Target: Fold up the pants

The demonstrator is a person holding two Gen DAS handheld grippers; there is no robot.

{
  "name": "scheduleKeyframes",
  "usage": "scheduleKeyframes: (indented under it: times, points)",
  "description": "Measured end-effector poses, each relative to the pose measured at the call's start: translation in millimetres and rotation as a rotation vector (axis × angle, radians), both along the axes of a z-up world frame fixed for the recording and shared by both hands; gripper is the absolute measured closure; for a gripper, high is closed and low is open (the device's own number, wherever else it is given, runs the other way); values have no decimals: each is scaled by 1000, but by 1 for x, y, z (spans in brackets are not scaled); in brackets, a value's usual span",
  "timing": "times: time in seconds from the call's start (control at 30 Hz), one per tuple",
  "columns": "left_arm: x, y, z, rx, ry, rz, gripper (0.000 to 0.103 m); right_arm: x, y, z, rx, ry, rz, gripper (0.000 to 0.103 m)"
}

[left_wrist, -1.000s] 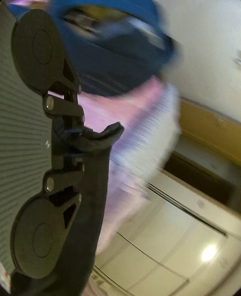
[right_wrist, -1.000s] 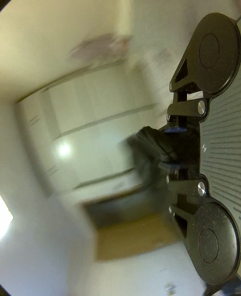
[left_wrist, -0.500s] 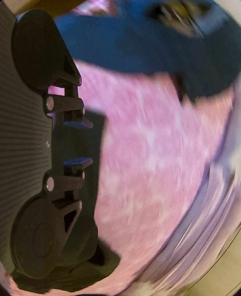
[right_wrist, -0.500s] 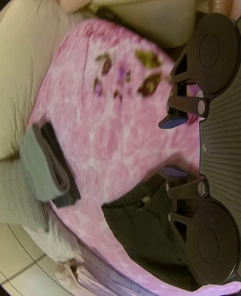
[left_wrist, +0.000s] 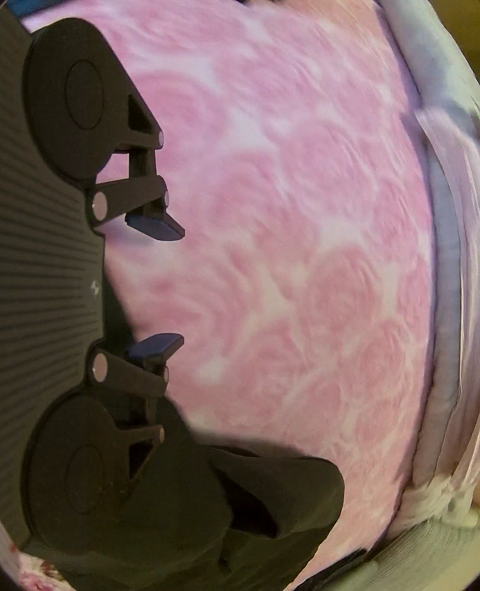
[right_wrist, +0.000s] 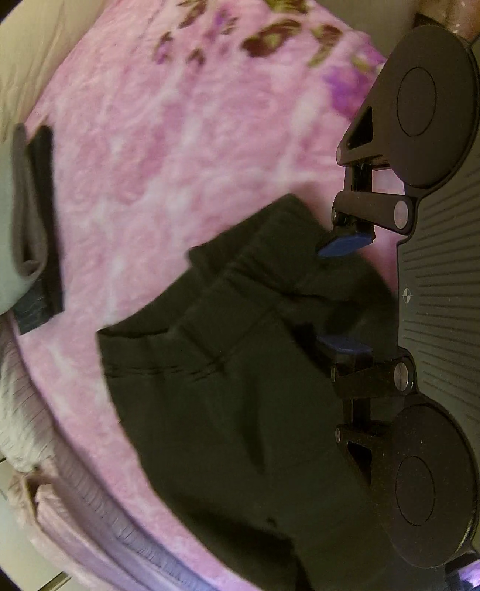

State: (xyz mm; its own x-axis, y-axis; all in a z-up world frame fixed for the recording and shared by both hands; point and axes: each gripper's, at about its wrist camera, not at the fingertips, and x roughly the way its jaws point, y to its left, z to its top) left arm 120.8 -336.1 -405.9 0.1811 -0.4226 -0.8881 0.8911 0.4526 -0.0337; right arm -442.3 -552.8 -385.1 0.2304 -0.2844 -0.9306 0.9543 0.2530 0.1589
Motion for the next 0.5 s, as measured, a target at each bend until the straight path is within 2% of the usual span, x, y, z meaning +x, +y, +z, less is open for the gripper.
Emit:
scheduleKeyframes:
  times: [0.13,0.17,0.23,0.3,0.37,0.43,0.5]
  points:
    - [6,-24,-29,62,33,-38,54,-3,5,-13,2,34,-49,58]
    - [8,-22,-33,81,51,-31,56,-4,5,-13,11,36,-61,58]
    - [13,-2,-29,54,97,12,57,-11,6,-16,36,12,-110,58]
    - [20,34,-12,8,125,89,54,-23,8,-18,56,-43,-190,53]
    - [27,79,4,-3,124,212,46,-39,10,-24,84,-109,-298,46]
    - [30,131,16,18,138,338,40,-52,14,-31,107,-196,-402,44]
    - [28,186,22,59,163,475,40,-62,20,-39,109,-265,-491,44]
